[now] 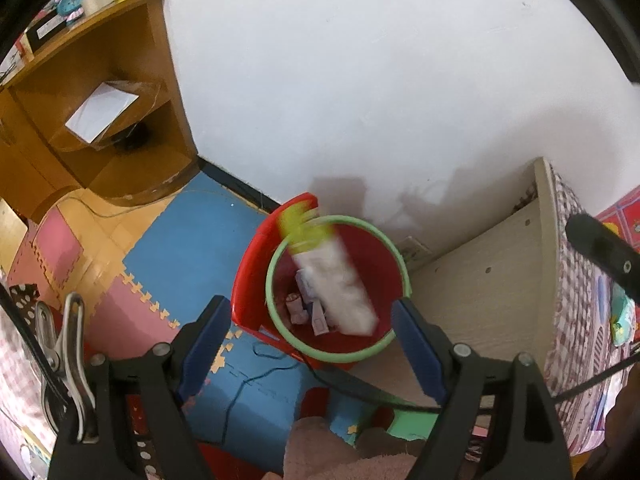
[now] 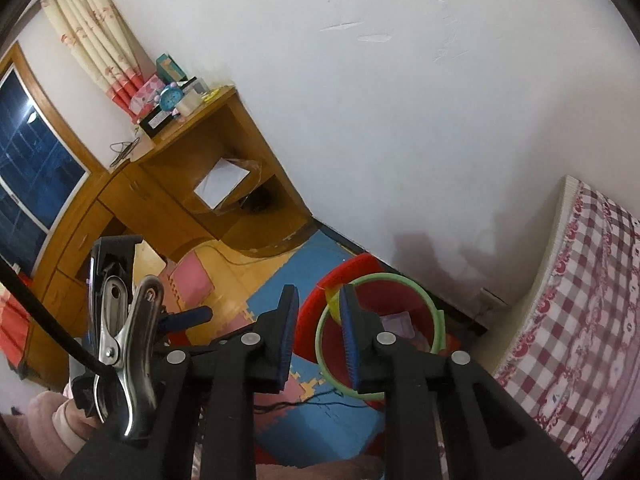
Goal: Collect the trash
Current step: 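Swing both open tools back from the bucket to the bed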
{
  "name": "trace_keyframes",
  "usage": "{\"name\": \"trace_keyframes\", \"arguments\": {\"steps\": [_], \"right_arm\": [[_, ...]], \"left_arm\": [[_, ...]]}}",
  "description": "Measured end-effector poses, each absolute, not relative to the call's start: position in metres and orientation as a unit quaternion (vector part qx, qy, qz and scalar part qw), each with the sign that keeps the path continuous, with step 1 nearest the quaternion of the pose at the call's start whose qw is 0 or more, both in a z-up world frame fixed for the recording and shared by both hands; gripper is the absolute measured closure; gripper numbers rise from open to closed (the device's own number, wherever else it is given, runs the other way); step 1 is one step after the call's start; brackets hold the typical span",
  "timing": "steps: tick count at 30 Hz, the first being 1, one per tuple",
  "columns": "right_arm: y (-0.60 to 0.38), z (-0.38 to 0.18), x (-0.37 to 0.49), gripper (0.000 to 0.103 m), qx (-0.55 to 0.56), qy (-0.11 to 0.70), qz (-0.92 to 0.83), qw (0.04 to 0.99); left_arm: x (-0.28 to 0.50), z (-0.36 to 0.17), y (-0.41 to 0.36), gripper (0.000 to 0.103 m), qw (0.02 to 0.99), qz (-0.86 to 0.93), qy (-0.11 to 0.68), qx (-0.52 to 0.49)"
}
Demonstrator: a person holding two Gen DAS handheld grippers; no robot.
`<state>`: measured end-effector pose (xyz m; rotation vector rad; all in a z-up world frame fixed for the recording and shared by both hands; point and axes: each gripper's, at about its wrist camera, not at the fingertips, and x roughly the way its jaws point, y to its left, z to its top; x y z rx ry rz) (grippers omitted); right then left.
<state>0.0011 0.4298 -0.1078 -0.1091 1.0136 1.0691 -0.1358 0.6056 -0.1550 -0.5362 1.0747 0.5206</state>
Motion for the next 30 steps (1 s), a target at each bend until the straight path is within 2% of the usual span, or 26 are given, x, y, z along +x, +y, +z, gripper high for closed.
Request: {"name": "trace_keyframes", "arguments": {"steps": [14,18,30], "right_arm": [[0.376,-0.082,-0.029,0.080,-0.025,0.447,0.476,0.757],[0.355,-0.071,-0.039,0.076,-0.019,0.435,0.473,0.766],[0.265,-0.054,-0.068,0.076,0.017,0.425,0.438,0.792]], "left_arm": [[-0.113,-0.139,0.586,0.017,0.812,0.190,0.503,-0.226],[-0.105,-0.129,0.568,0.017,0.820,0.173,0.504,-0.208],[-0.092,-0.099,0.500,0.017,0.841,0.118,0.501,-0.167]]}}
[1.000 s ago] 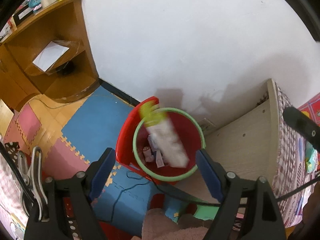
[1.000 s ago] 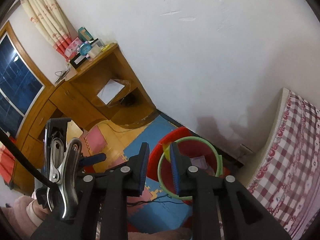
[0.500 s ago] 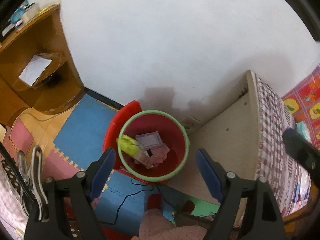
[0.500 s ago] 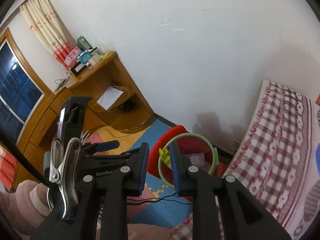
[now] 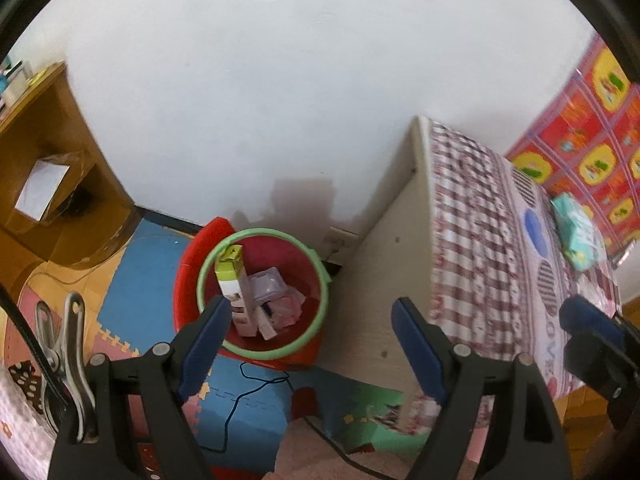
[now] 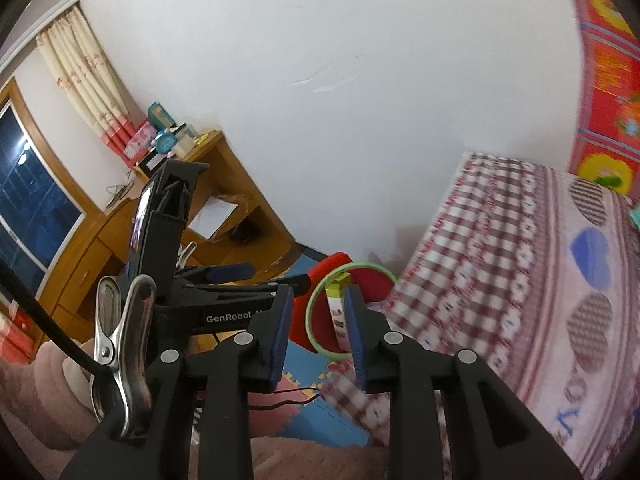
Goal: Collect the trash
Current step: 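Swing both open tools back from the bucket to the bed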
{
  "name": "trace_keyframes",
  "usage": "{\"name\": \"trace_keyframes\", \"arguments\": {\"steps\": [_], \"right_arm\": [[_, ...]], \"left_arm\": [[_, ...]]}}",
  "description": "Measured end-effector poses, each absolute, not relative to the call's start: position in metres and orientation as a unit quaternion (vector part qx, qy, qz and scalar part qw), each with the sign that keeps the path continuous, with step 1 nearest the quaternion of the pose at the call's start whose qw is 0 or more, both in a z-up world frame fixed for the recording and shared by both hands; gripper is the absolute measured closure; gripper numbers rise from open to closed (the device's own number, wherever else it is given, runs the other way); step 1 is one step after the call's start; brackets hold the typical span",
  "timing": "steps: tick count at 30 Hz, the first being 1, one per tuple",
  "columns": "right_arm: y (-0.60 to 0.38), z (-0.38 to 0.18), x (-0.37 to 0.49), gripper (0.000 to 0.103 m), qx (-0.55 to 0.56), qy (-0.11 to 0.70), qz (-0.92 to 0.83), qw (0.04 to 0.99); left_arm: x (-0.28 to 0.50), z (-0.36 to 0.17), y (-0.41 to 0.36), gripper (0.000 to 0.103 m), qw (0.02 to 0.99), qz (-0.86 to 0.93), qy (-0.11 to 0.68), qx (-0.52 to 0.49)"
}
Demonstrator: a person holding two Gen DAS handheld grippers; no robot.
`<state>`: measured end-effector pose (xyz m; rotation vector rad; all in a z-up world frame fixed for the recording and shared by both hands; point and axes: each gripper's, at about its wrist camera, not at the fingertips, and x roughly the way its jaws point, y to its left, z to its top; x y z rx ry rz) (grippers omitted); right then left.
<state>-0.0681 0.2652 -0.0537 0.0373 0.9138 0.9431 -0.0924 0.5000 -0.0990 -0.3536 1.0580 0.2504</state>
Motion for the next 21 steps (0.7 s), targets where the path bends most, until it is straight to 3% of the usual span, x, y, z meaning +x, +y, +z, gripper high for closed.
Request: {"name": "trace_keyframes", "arguments": {"steps": [21], "right_arm": [[0.031,-0.033,-0.129,0.075,0.094,0.413,0.322,0.847]], "left_arm": [[-0.108,-0.046,0.297,0.017,0.865,0.021,0.490,-0.102]]}}
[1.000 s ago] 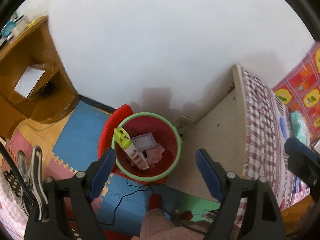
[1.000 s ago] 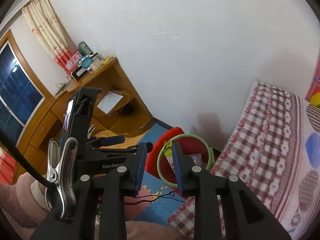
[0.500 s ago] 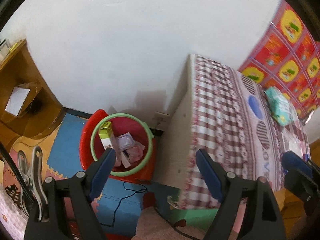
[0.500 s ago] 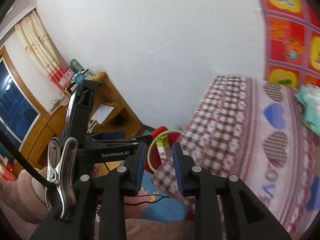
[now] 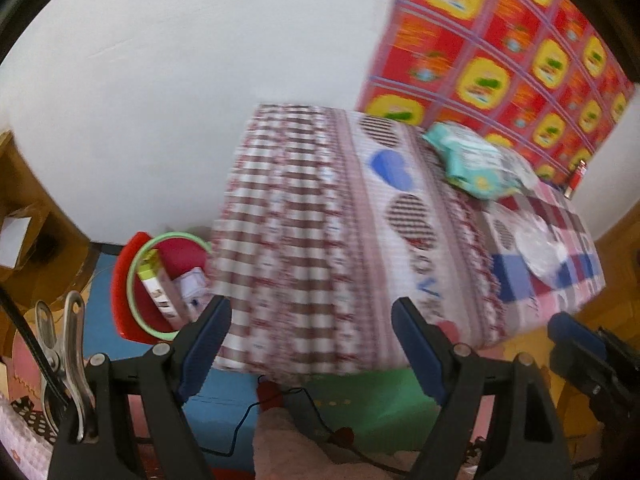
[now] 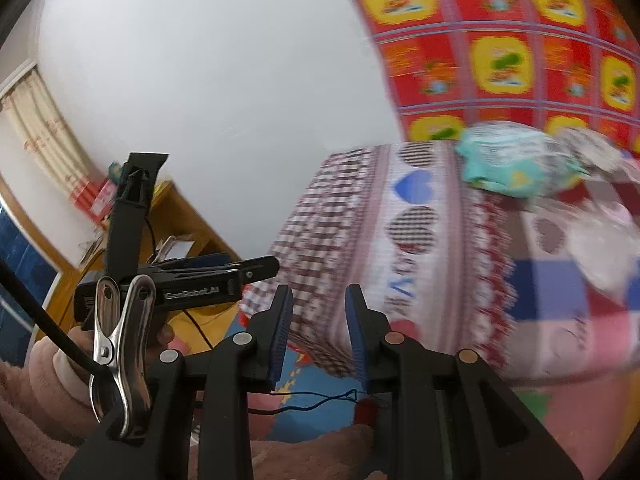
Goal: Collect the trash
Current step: 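Swing both open tools back from the bucket to the bed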
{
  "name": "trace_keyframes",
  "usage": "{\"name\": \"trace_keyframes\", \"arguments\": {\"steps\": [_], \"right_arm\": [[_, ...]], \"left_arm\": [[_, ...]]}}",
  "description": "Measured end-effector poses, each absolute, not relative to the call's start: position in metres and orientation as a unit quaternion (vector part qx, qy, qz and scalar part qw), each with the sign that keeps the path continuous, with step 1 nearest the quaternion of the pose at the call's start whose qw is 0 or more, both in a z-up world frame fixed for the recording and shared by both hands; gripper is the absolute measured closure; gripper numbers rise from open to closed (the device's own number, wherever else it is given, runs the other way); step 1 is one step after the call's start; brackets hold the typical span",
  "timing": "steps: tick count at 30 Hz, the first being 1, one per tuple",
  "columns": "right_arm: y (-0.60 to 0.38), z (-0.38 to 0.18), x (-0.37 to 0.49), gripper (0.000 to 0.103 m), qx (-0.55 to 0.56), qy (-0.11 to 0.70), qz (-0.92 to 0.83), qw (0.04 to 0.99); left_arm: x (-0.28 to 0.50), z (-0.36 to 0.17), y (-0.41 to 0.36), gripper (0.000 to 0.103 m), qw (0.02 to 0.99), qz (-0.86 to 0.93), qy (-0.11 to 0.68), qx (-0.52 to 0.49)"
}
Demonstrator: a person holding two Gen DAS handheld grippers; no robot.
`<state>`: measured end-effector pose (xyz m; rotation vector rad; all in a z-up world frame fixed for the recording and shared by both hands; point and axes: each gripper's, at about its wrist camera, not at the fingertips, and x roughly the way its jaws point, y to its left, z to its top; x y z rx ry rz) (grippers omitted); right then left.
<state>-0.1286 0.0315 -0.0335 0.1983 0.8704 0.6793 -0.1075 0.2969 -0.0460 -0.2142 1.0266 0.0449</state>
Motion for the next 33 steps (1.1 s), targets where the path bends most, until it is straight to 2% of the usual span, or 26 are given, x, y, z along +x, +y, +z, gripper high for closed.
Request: {"name": "trace_keyframes", "arguments": {"steps": [12,33], "right_arm": [[-0.083,-0.030,-0.131,0.075,0.129,0.399,0.234,0.877],[-0.193,-0.055,-0.052,0.074,0.146,0.416,0.140,0.886]], "left_arm": [[-0.088,-0.034,0.180,0.017,0.873,-0.046,0.481,-0.073],[0.025,-0.050,0.034,0.017,0.856,-0.165,0.489,-0.024]]}}
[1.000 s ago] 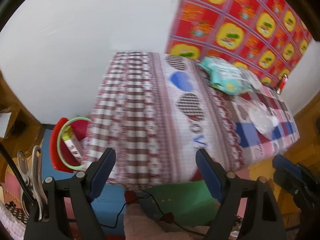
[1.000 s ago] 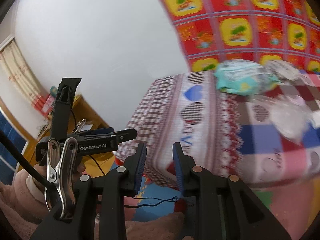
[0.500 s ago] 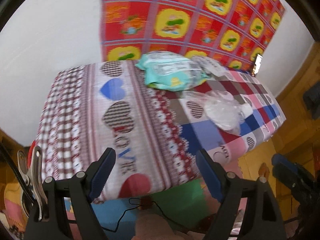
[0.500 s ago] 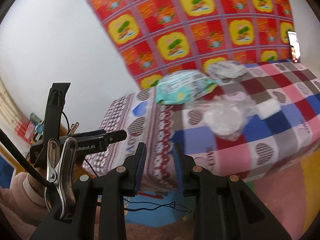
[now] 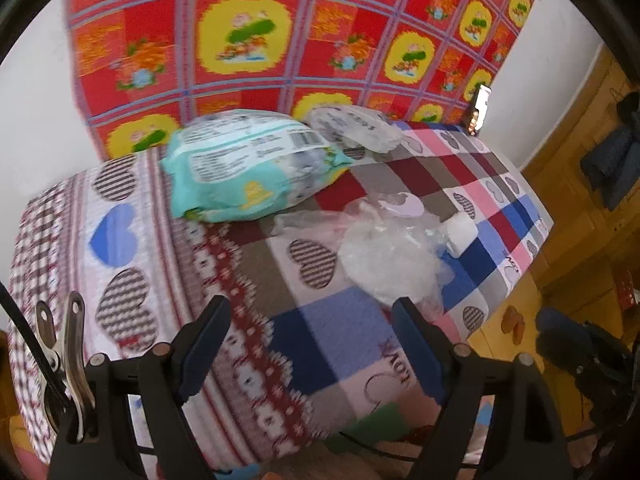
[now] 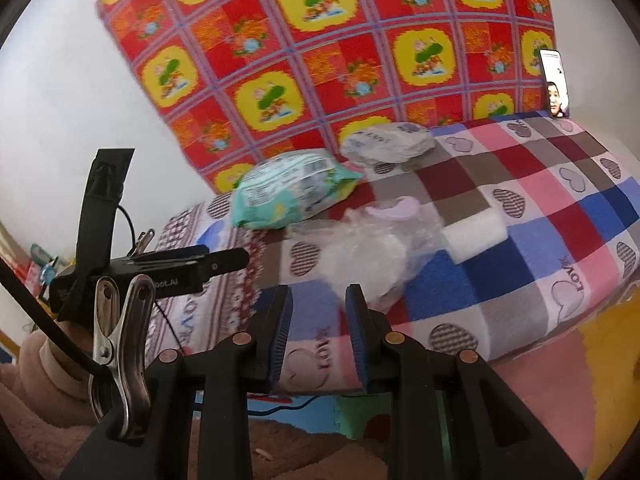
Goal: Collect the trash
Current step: 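Swing both open tools back from the bucket to the bed, then lower both open tools toward the clear plastic bag and pink curved plastic piece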
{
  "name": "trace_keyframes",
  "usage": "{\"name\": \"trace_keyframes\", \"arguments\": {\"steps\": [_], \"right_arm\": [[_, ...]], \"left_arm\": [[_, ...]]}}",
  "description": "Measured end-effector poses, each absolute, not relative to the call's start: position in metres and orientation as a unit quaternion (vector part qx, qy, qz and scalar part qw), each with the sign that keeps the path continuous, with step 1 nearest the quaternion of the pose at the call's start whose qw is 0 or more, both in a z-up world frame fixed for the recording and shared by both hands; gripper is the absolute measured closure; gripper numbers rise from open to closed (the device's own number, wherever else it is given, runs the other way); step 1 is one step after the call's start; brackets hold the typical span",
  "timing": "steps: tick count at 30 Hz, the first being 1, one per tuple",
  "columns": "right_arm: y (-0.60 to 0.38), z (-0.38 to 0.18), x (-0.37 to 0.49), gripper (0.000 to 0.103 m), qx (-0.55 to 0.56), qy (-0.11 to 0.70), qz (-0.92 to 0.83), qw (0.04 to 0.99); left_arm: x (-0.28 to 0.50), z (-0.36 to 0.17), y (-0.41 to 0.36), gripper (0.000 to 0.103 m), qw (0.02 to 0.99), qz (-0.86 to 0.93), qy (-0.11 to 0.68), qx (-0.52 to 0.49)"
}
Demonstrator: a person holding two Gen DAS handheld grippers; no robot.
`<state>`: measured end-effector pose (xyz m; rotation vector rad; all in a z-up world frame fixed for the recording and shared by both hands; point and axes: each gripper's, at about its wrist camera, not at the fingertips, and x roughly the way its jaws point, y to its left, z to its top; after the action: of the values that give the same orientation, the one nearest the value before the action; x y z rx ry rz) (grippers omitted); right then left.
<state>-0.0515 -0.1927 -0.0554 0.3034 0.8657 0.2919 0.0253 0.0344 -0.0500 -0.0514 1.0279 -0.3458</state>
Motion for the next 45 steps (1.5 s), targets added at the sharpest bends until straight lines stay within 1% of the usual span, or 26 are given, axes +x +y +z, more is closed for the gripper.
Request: {"name": "trace_keyframes", "arguments": {"steps": [13,25,30,33,38,45], "right_arm": [[-0.250,-0.070,-0.010,0.074,0.134,0.435,0.134,0.880],[-0.315,-0.098,0.037,0.074,0.107,0.467,0.191,0.857],[-0.330,-0.113,0.054,0.074,0.091,0.483,0.226,0.841],[-0.333,-0.118,0.065,0.074,0.083,0.488,0.249,0.832],[-0.317,-0.119,0.089,0.074,0.057,0.484,0.289,0.824],[-0.277,-0.130,0.128,0.074,0.029,0.486,0.338,0.806]], "left_arm": [[0.063,-0.069,-0.028,0.017,0.836,-0.182,0.517,-0.005],[0.088,-0.099,-0.084,0.017,0.826,-0.110,0.551,-0.040],[0.096,-0.117,-0.105,0.017,0.828,-0.061,0.557,-0.036],[0.095,-0.126,-0.111,0.017,0.828,-0.029,0.560,-0.025],[0.091,-0.139,-0.111,0.017,0.822,0.013,0.568,-0.039],[0.091,-0.141,-0.112,0.018,0.827,0.042,0.558,-0.053]]}}
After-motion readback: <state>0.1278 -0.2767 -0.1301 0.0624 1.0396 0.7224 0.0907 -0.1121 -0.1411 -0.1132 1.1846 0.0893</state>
